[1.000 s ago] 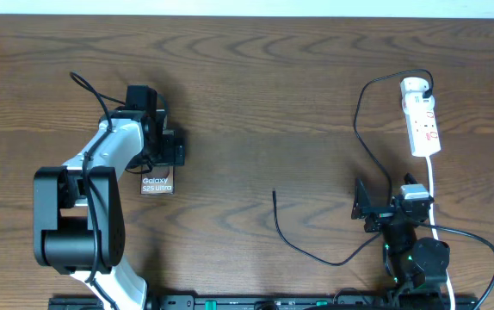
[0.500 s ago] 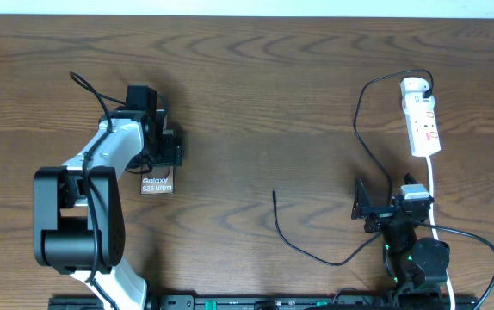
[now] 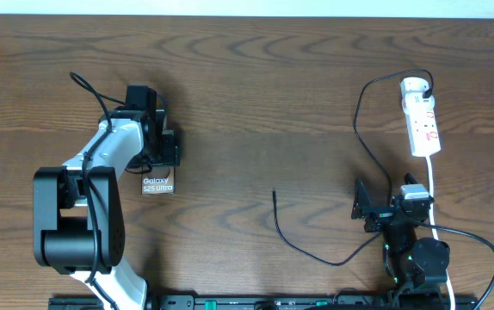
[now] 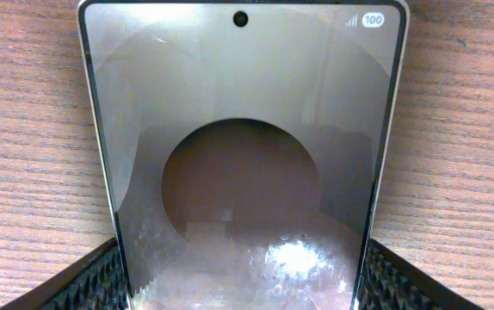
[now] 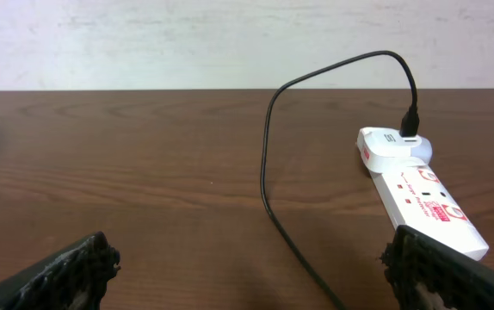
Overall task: Plug charger to phone and switch on socket
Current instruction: 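Close the left gripper on the phone's bottom edge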
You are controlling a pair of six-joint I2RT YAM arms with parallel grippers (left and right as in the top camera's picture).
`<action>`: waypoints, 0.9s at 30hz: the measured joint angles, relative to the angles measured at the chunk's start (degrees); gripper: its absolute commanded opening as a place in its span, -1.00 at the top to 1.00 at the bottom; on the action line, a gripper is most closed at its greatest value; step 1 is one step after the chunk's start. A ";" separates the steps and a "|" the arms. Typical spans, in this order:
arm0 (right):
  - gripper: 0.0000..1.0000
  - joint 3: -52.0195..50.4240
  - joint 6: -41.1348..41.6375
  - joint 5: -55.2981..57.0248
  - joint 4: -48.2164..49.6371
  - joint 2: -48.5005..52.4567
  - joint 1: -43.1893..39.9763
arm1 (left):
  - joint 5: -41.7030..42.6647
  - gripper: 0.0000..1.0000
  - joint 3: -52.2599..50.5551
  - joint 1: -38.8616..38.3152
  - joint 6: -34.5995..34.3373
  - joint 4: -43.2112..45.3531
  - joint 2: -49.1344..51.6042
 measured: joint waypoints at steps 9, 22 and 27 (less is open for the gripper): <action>-0.98 0.00 0.00 0.00 0.02 0.00 0.00 | 0.00 -0.46 0.00 0.00 0.00 -0.04 0.00; -0.98 0.00 0.00 0.00 0.00 0.00 0.00 | 0.00 0.20 0.00 0.00 0.00 -0.02 0.00; -0.98 0.00 0.00 0.00 0.00 0.00 0.00 | 0.00 0.80 0.00 0.00 0.00 -0.04 0.00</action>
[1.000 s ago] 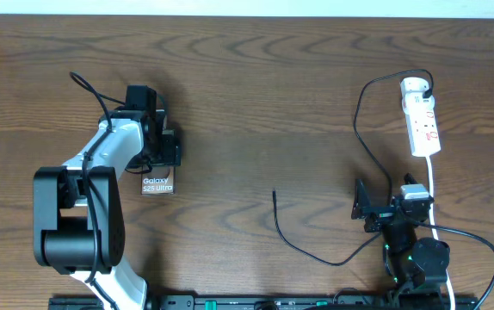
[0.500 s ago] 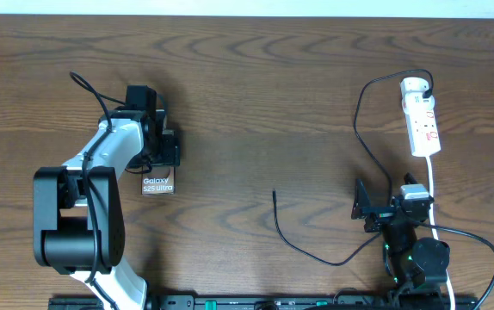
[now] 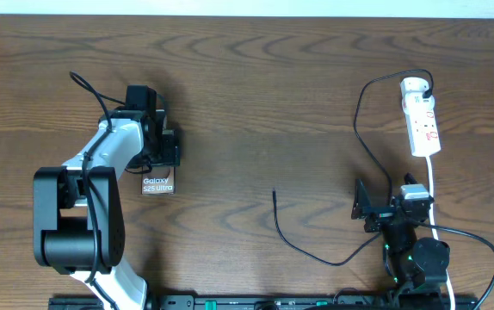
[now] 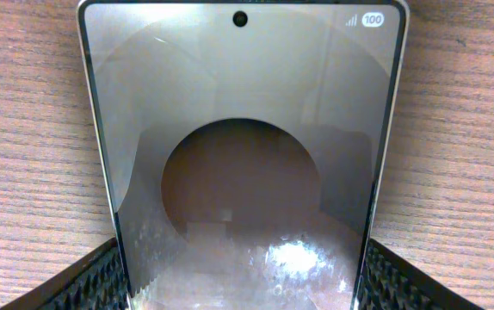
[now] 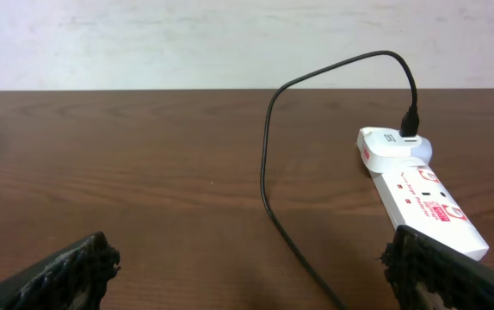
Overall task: Plug charger to phone and switch on socket
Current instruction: 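Close the left gripper on the phone's bottom edge, then lift the phone with the left gripper and tilt it upright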
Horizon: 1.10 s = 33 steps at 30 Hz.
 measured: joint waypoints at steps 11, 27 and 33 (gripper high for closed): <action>-0.98 0.00 0.00 0.00 0.02 0.00 0.00 | 0.02 0.85 0.00 0.00 0.02 -0.59 -1.03; -0.99 0.00 0.00 0.00 0.00 0.00 0.00 | 10.43 0.85 0.22 0.00 -8.09 -1.22 -33.92; -0.98 0.00 0.00 0.00 0.00 0.02 0.00 | 19.41 0.86 0.22 0.00 -21.38 -1.11 -42.27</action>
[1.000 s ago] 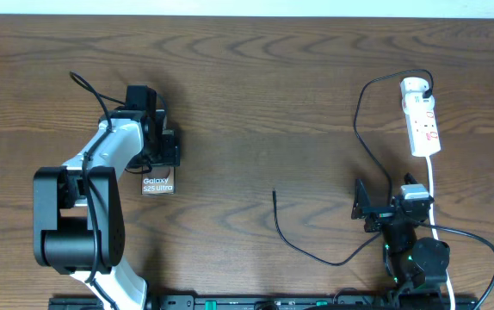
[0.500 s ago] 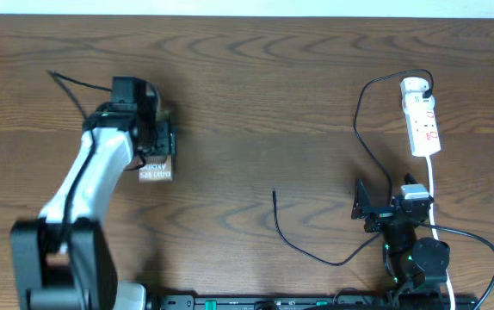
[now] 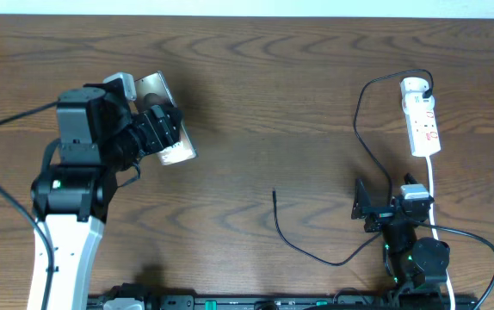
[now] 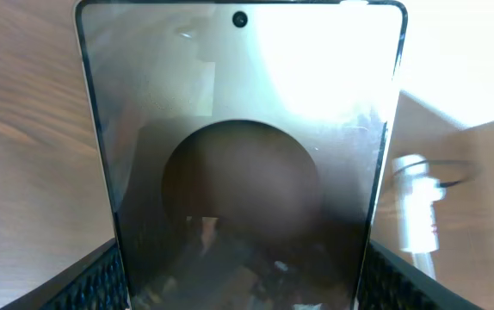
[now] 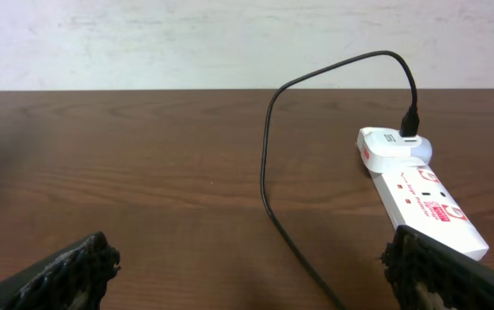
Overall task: Plug charger to phone and switch on socket
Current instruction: 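Lift the phone with the left gripper and tilt it upright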
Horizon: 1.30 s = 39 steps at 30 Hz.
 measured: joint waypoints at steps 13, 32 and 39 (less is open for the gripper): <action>-0.99 -0.02 0.00 0.00 0.00 0.00 0.00 | 22.18 0.85 0.00 3.67 -38.42 1.03 1.11; -0.98 -0.02 -0.02 1.46 1.90 0.02 0.00 | 27.50 0.86 0.00 4.17 -67.12 1.16 3.34; -0.99 0.00 0.46 -2.97 6.08 -0.02 0.00 | 26.95 0.85 0.00 4.33 -68.67 1.16 3.34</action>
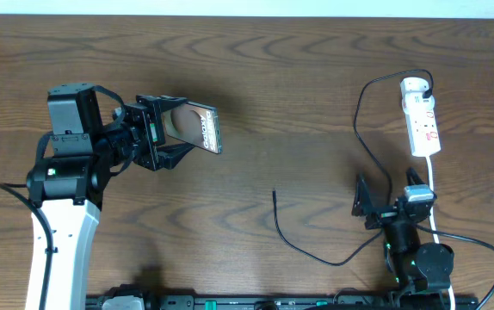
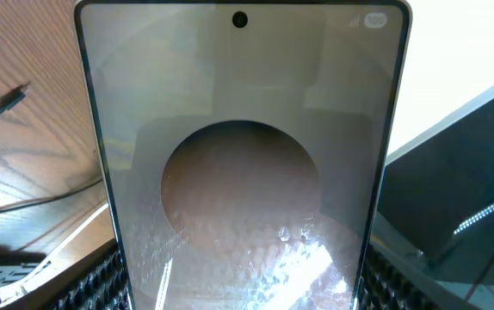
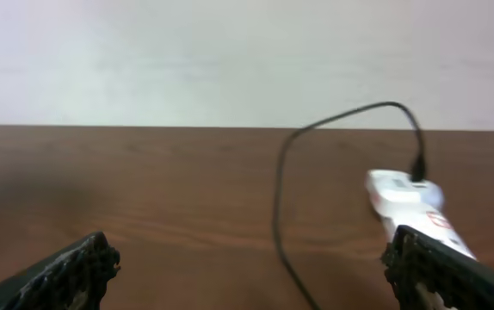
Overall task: Plug charger to phone and switch on socket
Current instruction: 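Lift the phone with the left gripper and tilt it upright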
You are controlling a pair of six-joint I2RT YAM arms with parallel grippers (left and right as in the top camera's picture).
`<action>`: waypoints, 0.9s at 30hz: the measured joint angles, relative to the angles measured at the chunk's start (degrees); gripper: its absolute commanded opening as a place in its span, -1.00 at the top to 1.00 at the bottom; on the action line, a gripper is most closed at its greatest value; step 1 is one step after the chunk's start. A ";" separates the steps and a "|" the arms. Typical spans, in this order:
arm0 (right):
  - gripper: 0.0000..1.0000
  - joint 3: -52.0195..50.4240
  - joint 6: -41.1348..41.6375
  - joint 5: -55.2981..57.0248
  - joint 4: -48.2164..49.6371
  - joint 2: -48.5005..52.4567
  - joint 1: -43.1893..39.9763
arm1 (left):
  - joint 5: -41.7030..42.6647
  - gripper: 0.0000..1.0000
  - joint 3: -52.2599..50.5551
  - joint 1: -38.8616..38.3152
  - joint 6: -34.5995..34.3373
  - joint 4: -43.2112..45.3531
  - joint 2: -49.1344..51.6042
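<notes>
My left gripper is shut on the phone and holds it above the table's left half, turned on edge with its top end to the right. In the left wrist view the phone fills the frame, with a ribbed finger at each lower corner. The black charger cable runs from the adapter in the white power strip and loops down, its free plug end lying mid-table. My right gripper sits open and empty at the front right, and the right wrist view is blurred.
The power strip's white lead runs down the right side past the right arm's base. Bare brown wood lies between the two arms. A pale wall stands behind the table's far edge.
The left arm has carried the phone to the right and turned it on edge. The right wrist view has tilted and blurred, so the right arm has shifted slightly.
At first the phone lay flat at the left with my left fingers on either side of it, and stayed so at the second moment. Then it was held up off the table. Now it is further right and on edge. The cable and strip have not moved.
</notes>
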 measured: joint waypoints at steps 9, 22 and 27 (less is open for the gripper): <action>-0.98 0.28 2.40 -5.07 -5.35 0.02 0.00 | -1.07 0.86 0.00 0.00 0.26 0.00 2.14; -0.99 33.46 1.09 -7.06 -27.34 19.54 0.00 | -5.51 0.85 0.00 0.00 4.61 -2.03 2.80; -0.98 55.43 -1.46 -10.49 -45.38 40.06 -0.02 | -12.37 0.86 0.02 0.00 9.20 -6.43 2.80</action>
